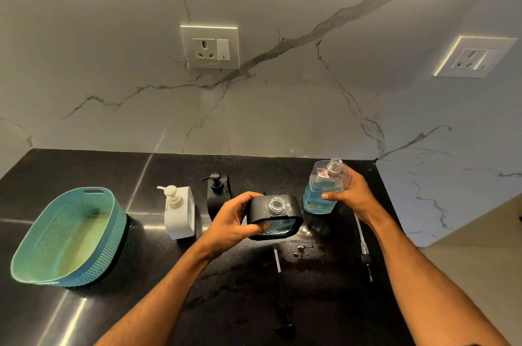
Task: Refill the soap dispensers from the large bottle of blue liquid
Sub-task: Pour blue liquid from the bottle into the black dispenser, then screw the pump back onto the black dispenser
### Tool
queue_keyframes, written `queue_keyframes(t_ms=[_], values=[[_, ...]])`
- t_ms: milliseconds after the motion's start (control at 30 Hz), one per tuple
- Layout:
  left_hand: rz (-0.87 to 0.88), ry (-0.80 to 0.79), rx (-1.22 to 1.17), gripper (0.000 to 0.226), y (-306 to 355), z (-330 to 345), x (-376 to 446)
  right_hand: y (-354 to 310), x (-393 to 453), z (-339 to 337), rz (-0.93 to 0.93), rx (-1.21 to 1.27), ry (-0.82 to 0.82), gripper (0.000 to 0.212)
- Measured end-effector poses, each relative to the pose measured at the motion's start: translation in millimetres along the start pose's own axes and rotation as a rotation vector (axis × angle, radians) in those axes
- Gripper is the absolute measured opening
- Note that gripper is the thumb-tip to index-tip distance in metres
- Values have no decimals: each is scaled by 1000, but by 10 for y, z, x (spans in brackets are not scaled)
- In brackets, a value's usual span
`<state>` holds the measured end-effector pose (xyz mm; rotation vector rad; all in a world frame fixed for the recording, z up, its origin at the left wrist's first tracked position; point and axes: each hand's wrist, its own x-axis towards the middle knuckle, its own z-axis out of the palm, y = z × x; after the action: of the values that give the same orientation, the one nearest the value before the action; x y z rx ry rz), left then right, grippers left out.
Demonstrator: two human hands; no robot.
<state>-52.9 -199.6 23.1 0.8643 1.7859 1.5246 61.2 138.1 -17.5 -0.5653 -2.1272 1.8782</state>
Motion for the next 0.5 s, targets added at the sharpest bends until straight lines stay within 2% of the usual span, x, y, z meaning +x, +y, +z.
queue_keyframes(t_ms=[367,500], values=[[44,-2,-11,50,42,16,-115,8,-305,-18,-42,-96,172,84],[60,2,-12,49,38,10,-177,45,-566,87,-62,-197,375,74]])
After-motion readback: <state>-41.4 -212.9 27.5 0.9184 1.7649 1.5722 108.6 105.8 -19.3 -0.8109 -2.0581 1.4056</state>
